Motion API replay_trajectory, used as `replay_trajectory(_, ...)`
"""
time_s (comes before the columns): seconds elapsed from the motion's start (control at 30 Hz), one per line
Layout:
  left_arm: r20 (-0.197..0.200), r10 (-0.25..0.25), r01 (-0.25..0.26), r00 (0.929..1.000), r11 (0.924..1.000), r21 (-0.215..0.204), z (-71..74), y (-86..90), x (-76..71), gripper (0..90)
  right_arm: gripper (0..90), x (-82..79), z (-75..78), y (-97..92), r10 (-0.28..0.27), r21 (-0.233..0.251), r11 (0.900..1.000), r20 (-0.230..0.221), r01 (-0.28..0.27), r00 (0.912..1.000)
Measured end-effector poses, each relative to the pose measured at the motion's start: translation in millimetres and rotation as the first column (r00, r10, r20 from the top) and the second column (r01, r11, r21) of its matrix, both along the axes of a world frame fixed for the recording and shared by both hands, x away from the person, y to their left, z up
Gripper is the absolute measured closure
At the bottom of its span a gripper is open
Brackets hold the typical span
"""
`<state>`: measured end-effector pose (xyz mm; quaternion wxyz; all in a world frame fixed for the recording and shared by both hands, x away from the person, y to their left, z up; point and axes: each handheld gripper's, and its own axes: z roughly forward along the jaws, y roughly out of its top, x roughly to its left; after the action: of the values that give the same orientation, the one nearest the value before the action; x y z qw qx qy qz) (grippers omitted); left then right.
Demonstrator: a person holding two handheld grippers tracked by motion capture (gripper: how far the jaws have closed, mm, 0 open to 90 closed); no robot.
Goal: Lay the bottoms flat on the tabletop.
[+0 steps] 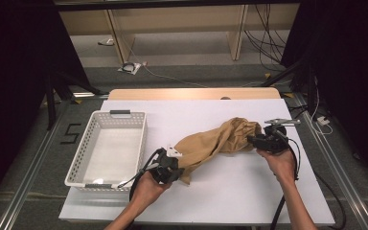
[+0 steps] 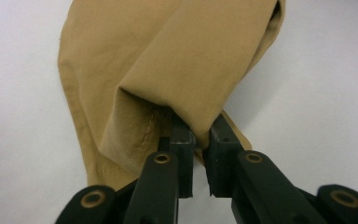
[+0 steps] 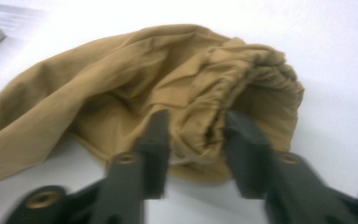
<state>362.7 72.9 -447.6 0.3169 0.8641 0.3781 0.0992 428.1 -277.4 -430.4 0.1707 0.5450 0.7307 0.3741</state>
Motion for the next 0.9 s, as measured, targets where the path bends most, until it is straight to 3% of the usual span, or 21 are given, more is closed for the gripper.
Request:
replay_trajectory(0.13,0.014,-0.004,0.005,0.9999,0.9998,-0.02,7.3,1.8,-2.0,75.0,50.6,-9.5,3.9,-3.0,0.002,-0.003,1.0,0.015,-0.002,0.9999)
replay_trajectory(0.3,0.033,-0.003,0.005,0.9994,0.9986,-0.053,23.4,6.6,-8.0,59.2,44.5,-22.2,9.5,-6.7,0.009,0.008,0.9999,0.026,-0.009,0.9996)
replay_trajectory(0.5,0.026,-0.046,0.048,0.9986,0.9956,-0.08,38.6,7.1,-22.7,55.1,41.6,-33.9,12.2,-7.2,0.02,0.021,0.9996,0.035,-0.021,0.9992)
replay_trajectory(0.73,-0.027,-0.121,0.118,0.9923,0.9901,-0.075,33.8,-3.6,-44.8,54.6,36.8,-47.5,11.4,-4.7,0.042,0.018,0.9989,0.035,-0.043,0.9985)
replay_trajectory(0.83,-0.059,-0.139,0.134,0.9886,0.9881,-0.075,25.3,-9.9,-47.3,54.3,36.2,-53.0,11.6,-5.0,0.054,0.022,0.9983,0.038,-0.055,0.9978)
replay_trajectory(0.9,-0.065,-0.128,0.125,0.9896,0.9905,-0.058,18.3,-14.2,-47.2,52.0,35.8,-55.6,11.1,-5.2,0.057,0.024,0.9981,0.042,-0.058,0.9975)
